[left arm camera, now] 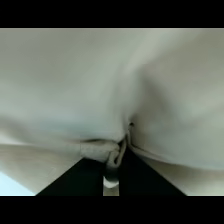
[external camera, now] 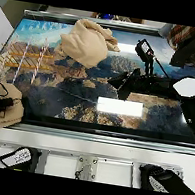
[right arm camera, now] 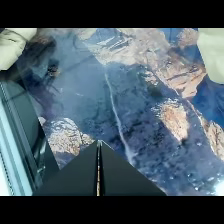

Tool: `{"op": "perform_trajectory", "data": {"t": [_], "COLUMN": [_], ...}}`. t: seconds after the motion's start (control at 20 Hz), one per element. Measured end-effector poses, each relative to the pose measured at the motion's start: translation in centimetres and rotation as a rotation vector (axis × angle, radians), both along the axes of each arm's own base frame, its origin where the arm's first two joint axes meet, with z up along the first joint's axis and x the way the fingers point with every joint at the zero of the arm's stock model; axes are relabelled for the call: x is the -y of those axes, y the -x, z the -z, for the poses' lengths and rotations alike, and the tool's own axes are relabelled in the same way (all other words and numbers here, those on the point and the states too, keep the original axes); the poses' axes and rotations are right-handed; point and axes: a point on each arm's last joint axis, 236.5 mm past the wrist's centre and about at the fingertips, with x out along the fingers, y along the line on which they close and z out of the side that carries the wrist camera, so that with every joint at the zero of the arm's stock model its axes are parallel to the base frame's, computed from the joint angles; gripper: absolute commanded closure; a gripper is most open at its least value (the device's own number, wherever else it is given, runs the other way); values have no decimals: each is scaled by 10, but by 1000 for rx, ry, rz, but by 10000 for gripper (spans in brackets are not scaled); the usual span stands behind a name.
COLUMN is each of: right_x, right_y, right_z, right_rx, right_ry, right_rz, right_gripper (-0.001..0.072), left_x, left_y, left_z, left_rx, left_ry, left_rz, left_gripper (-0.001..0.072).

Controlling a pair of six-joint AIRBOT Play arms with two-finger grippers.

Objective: Fold the clothes and pants, and hang the long-sleeved shirts on hangers.

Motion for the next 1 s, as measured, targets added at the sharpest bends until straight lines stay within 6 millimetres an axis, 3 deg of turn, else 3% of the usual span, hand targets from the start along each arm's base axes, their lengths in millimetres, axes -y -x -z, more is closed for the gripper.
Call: {"op": "perform_trajectory", "data": {"t": [0.05, 0.15, 0.25, 0.35, 0.5, 0.6, 0.7, 0.8, 1.0], "right_x": [0, 2, 6, 13, 29, 41, 55, 68, 93], "right_y": [0, -2, -5, -7, -8, -6, -3, -1, -2], "right_z": [-1, -12, -33, -61, -110, -141, -170, -193, -223], "right_rx": [4, 36, 97, 180, 315, 400, 479, 543, 653], "right_ry": [-1, -14, -38, -73, -139, -185, -234, -276, -302], "right_rz": [2, 22, 56, 106, 197, 259, 324, 383, 484], "right_gripper": [686, 686, 686, 686, 686, 686, 686, 686, 686], "left_x": [-1, 2, 17, 47, 105, 138, 165, 193, 258], "left_y": [-5, -15, -24, -22, 7, 36, 52, 52, 9], "left_z": [-16, -67, -140, -224, -341, -400, -437, -464, -489], "left_rx": [38, 132, 276, 474, 849, 1083, 1238, 1322, 1311], "left_ry": [-24, -84, -159, -229, -265, -206, -96, 31, 226], "left_rz": [0, 4, 39, 106, 218, 276, 345, 431, 607], "left_gripper": [682, 682, 682, 683, 684, 684, 684, 683, 683]}}
